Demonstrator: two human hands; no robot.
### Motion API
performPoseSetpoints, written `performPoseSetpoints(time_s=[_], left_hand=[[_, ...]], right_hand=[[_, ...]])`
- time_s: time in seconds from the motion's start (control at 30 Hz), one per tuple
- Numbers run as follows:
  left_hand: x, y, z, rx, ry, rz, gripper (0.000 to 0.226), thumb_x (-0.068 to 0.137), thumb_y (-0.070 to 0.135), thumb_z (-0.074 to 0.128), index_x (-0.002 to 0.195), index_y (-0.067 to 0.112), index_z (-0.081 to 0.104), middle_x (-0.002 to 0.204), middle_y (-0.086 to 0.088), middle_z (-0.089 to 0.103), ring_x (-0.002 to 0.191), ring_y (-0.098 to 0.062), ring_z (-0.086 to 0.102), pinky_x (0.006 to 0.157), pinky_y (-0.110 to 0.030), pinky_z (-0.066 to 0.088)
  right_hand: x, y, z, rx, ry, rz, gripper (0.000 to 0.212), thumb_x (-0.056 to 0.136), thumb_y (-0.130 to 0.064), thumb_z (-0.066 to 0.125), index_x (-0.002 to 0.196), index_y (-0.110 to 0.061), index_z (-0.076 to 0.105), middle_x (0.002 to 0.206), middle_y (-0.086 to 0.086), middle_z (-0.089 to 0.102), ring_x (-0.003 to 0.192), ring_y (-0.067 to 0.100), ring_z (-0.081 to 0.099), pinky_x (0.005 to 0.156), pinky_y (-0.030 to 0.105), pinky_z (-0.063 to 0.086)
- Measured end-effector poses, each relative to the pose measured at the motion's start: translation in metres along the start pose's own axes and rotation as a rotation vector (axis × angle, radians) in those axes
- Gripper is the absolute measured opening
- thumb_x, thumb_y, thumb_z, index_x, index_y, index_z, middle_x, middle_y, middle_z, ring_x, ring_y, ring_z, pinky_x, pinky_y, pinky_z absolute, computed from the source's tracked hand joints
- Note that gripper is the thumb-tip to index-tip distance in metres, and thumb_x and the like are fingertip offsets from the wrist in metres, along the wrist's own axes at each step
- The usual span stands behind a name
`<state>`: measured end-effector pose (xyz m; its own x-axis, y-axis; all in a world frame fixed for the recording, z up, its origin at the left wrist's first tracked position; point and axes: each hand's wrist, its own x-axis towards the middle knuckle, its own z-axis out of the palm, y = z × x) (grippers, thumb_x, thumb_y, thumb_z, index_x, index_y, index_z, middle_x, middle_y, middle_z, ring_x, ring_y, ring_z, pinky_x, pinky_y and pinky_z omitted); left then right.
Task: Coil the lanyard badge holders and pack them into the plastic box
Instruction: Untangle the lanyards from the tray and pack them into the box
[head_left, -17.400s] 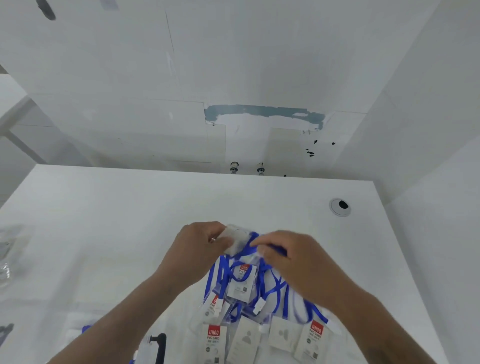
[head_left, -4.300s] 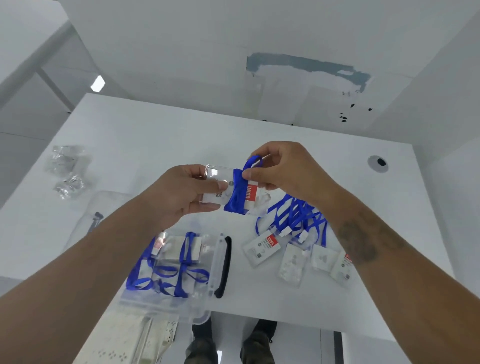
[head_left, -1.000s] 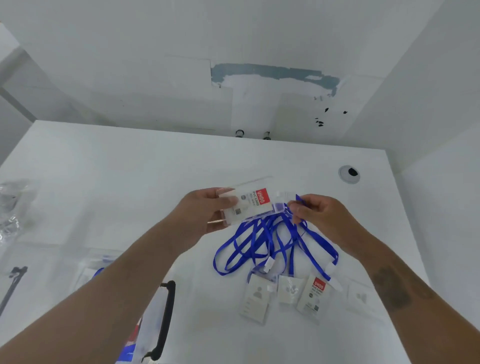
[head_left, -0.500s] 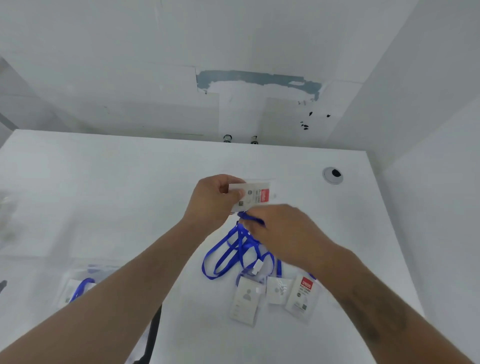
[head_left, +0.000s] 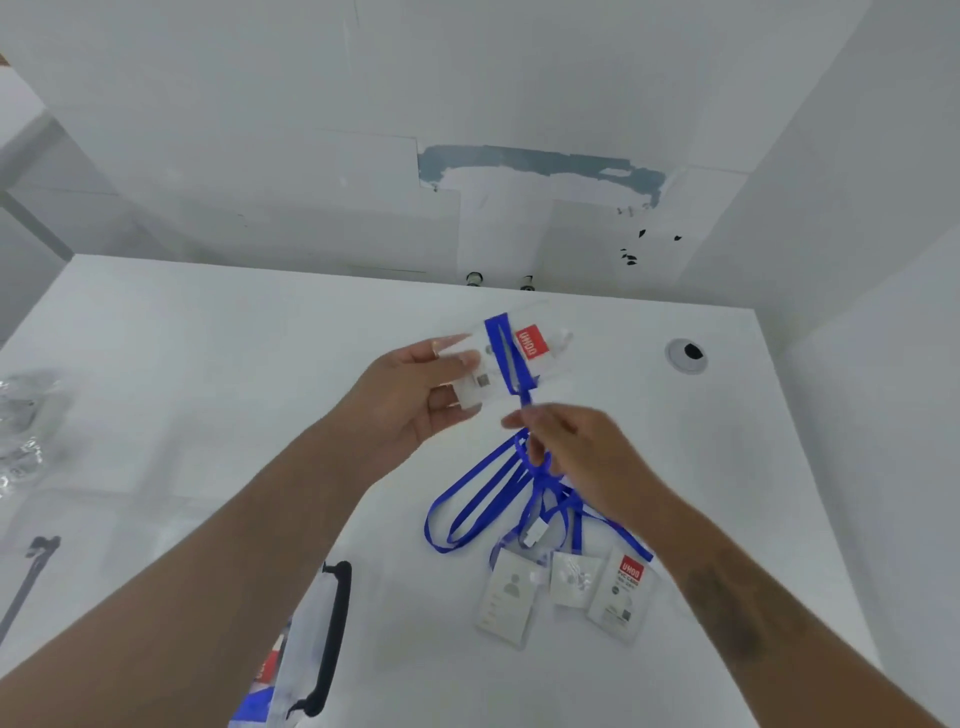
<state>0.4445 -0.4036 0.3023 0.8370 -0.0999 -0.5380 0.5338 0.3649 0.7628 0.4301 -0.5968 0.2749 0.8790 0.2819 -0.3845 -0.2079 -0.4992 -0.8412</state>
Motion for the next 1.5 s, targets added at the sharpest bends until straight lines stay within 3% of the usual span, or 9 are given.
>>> performPoseSetpoints(time_s=[0.13,0.3,0.5,0.63,0.73,0.87,1.0,1.23,1.5], left_hand=[[0.007,-0.011,-0.010,0.593,0.271,0.246,0.011,0.094,0.010,0.062,0.097,0.020,0.066,0.088,0.005,0.070,0.085,-0.017,0.069,0.072,-0.029,0.059],[-0.004,-0.025,-0.013,1.014,0.188,0.343,0.018,0.094,0.014,0.059,0.090,0.030,0.066,0.078,0.014,0.066,0.070,-0.006,0.062,0.062,-0.021,0.048],[-0.035,0.001,-0.015,0.508,-0.200,0.052,0.015,0.093,0.007,0.062,0.101,0.017,0.069,0.090,-0.002,0.076,0.080,-0.013,0.073,0.069,-0.024,0.060],[-0.040,0.007,-0.030,0.132,-0.083,0.035,0.021,0.092,0.009,0.063,0.111,0.013,0.068,0.102,-0.006,0.076,0.087,-0.018,0.074,0.072,-0.029,0.062],[-0.040,0.002,-0.042,0.210,0.154,0.092,0.014,0.092,0.010,0.065,0.103,0.019,0.070,0.098,-0.005,0.076,0.085,-0.018,0.074,0.069,-0.028,0.062],[-0.052,-0.002,-0.067,0.513,0.239,0.137,0.014,0.092,0.009,0.065,0.091,0.022,0.069,0.088,0.001,0.074,0.081,-0.015,0.071,0.067,-0.026,0.060],[-0.081,0.008,-0.105,0.657,0.135,0.034,0.013,0.091,0.010,0.067,0.095,0.021,0.072,0.086,-0.004,0.077,0.082,-0.018,0.073,0.074,-0.032,0.061],[-0.132,0.011,-0.187,0.707,0.152,-0.105,0.012,0.090,0.013,0.069,0.099,0.018,0.074,0.097,-0.013,0.074,0.093,-0.028,0.071,0.078,-0.036,0.060],[-0.140,-0.041,-0.269,0.810,0.413,-0.218,0.021,0.094,0.010,0.053,0.109,0.016,0.066,0.101,-0.008,0.069,0.090,-0.022,0.067,0.084,-0.041,0.058]], right_hand=[[-0.023,-0.015,0.012,-0.340,-0.113,-0.123,0.022,0.103,-0.033,0.042,0.105,-0.043,0.061,0.079,-0.007,0.061,0.051,-0.001,0.046,0.055,0.015,0.038],[-0.016,-0.052,-0.019,-0.325,0.112,-0.266,0.017,0.095,-0.027,0.060,0.100,-0.037,0.073,0.080,-0.026,0.065,0.069,-0.010,0.057,0.064,0.008,0.037],[0.008,-0.040,-0.027,0.110,0.183,-0.116,0.011,0.091,-0.018,0.067,0.091,-0.027,0.073,0.079,-0.010,0.076,0.077,0.007,0.069,0.066,0.021,0.053],[-0.014,-0.028,0.014,0.000,0.114,0.028,0.021,0.098,-0.019,0.055,0.082,-0.024,0.069,0.054,-0.015,0.065,0.048,0.007,0.047,0.044,0.011,0.038],[-0.039,-0.032,0.050,-0.176,-0.048,-0.060,0.020,0.101,-0.034,0.046,0.102,-0.032,0.066,0.080,-0.008,0.068,0.062,0.008,0.053,0.058,0.018,0.045],[-0.052,-0.056,0.067,-0.653,-0.041,-0.268,0.025,0.100,-0.038,0.043,0.090,-0.023,0.061,0.082,-0.007,0.055,0.078,0.012,0.052,0.071,0.030,0.047],[-0.035,-0.088,0.072,-0.609,0.071,-0.439,0.012,0.085,-0.045,0.068,0.086,-0.034,0.071,0.104,-0.023,0.057,0.097,-0.001,0.048,0.079,0.012,0.037],[-0.015,-0.107,0.158,-0.428,-0.156,-0.294,0.006,0.083,-0.035,0.073,0.085,-0.032,0.068,0.080,-0.021,0.067,0.077,0.005,0.064,0.070,0.024,0.052],[0.009,-0.091,0.273,-0.616,-0.333,-0.249,0.025,0.093,-0.023,0.059,0.114,-0.028,0.071,0.110,-0.009,0.070,0.089,0.010,0.060,0.079,0.024,0.046]])
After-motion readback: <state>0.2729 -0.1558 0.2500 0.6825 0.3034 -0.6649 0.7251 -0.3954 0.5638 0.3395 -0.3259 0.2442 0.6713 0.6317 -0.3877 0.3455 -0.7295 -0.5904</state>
